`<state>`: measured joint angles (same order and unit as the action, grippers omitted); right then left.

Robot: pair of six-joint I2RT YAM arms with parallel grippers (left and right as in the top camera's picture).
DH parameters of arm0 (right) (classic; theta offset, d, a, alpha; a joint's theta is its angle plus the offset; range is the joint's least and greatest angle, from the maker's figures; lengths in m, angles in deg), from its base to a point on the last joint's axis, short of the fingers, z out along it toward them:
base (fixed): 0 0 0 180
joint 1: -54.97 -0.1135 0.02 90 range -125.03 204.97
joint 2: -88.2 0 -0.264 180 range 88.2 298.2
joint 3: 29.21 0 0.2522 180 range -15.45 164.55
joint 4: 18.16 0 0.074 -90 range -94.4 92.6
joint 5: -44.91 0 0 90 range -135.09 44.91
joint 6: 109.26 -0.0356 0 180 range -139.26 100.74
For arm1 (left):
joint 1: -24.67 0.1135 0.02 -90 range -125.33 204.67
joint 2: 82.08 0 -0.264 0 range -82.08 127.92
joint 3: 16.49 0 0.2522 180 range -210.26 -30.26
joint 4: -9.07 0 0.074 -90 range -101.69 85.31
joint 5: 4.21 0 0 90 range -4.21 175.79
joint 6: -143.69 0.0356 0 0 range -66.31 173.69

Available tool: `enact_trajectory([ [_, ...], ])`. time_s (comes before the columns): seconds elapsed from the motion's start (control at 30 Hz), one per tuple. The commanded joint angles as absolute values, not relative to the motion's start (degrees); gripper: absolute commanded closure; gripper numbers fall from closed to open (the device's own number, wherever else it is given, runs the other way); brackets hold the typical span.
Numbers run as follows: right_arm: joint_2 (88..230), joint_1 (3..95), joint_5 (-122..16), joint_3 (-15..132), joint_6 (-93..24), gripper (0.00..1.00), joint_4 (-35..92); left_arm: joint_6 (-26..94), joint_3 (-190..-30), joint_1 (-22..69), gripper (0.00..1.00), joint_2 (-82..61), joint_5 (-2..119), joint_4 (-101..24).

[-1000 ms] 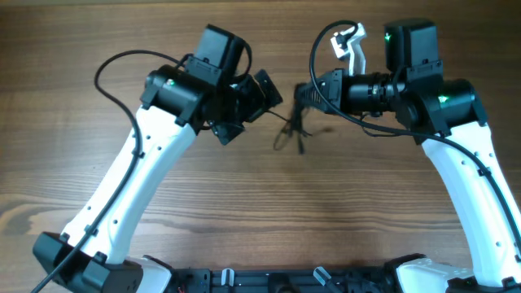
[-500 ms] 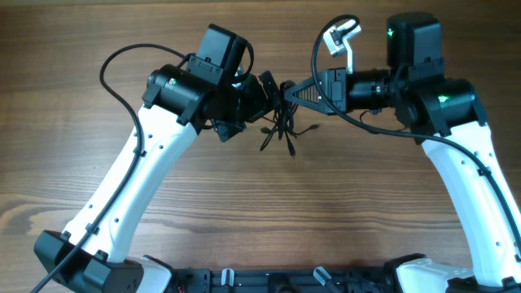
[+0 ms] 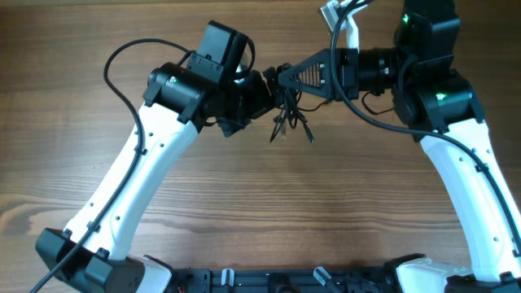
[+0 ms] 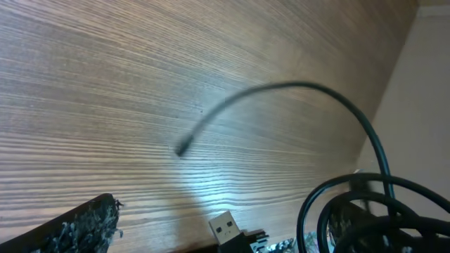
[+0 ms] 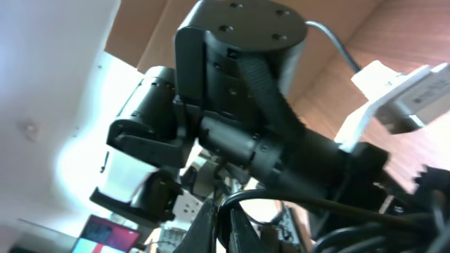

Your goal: Untangle cables

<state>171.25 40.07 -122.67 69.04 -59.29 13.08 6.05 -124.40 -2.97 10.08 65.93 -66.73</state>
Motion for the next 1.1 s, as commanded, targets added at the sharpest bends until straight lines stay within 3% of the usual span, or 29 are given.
enact_trajectory([
  [0.0, 170.6, 39.8, -128.4, 69.5, -63.4, 0.96, 11.4, 7.1, -124.2, -2.7, 0.04, 14.4, 67.7, -67.2],
  [0.3, 170.6, 43.0, -123.5, 69.5, -59.0, 0.96, 13.4, 7.0, -124.2, 0.3, 0.14, 14.9, 73.2, -71.5],
  [0.5, 170.6, 46.4, -109.3, 69.5, -50.2, 0.96, 29.4, 7.0, -124.2, 3.6, 0.44, 14.9, 73.2, -74.8],
  [0.63, 170.6, 46.6, -92.4, 69.5, -49.2, 0.96, 40.5, 7.1, -124.2, 3.8, 0.54, 14.9, 73.2, -75.0],
  [0.7, 170.6, 46.6, -83.2, 69.5, -49.3, 0.96, 45.2, 7.1, -124.2, 3.8, 0.64, 14.9, 73.2, -74.8],
  [0.93, 170.6, 46.6, -68.2, 69.5, -49.2, 0.96, 53.5, 7.0, -124.3, 3.8, 0.94, 14.7, 72.1, -74.0],
  [1.0, 170.6, 46.6, -67.2, 69.5, -49.2, 0.95, 54.5, 7.0, -124.3, 3.8, 0.96, 14.6, 71.0, -73.2],
  [1.07, 170.6, 46.6, -68.2, 69.5, -49.2, 0.93, 54.8, 7.0, -124.3, 3.8, 0.91, 14.6, 69.7, -72.1],
])
